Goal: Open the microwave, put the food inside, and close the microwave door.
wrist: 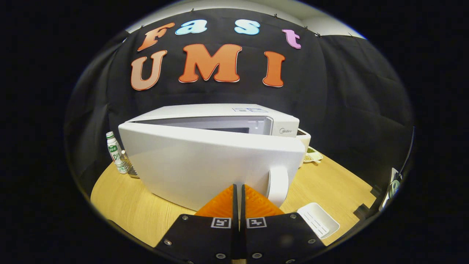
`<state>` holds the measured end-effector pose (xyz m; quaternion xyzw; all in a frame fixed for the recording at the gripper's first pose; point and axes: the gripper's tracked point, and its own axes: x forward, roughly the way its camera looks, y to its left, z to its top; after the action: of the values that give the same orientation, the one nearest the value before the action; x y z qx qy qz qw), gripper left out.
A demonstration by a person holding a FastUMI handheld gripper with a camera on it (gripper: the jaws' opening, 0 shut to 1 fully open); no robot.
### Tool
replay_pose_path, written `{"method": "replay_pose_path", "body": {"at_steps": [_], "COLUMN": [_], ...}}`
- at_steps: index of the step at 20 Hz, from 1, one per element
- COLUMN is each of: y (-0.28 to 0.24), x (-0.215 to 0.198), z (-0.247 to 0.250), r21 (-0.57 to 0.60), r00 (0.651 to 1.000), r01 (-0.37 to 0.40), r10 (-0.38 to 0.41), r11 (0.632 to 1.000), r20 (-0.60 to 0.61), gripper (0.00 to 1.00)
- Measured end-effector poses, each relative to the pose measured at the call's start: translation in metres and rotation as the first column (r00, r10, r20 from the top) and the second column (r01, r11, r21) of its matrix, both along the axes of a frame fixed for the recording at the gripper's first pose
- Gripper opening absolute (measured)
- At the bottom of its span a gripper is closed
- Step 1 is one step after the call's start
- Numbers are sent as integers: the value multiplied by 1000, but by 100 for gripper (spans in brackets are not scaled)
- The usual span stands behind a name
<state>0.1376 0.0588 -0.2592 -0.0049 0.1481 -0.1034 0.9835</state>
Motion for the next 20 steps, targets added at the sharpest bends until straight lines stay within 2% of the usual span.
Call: {"method": "replay_pose_path", "body": {"at_steps": [6, 10, 13, 16, 18, 20], "y": [-1, -7, -6, -9, -12, -10], "x": [47, 75, 78, 89, 84, 83], "z": [1, -9, -9, -11, -26, -21], "r21": [-63, -36, -90, -4, 54, 3], "r00": [997, 997, 996, 996, 996, 995], "r01": [-66, -73, -88, -95, -56, -77], "r10": [69, 73, 88, 95, 59, 77], "r11": [996, 997, 992, 995, 997, 997], "r20": [33, 3, 3, -1, -72, -61], "gripper": [1, 1, 1, 0, 1, 1]}}
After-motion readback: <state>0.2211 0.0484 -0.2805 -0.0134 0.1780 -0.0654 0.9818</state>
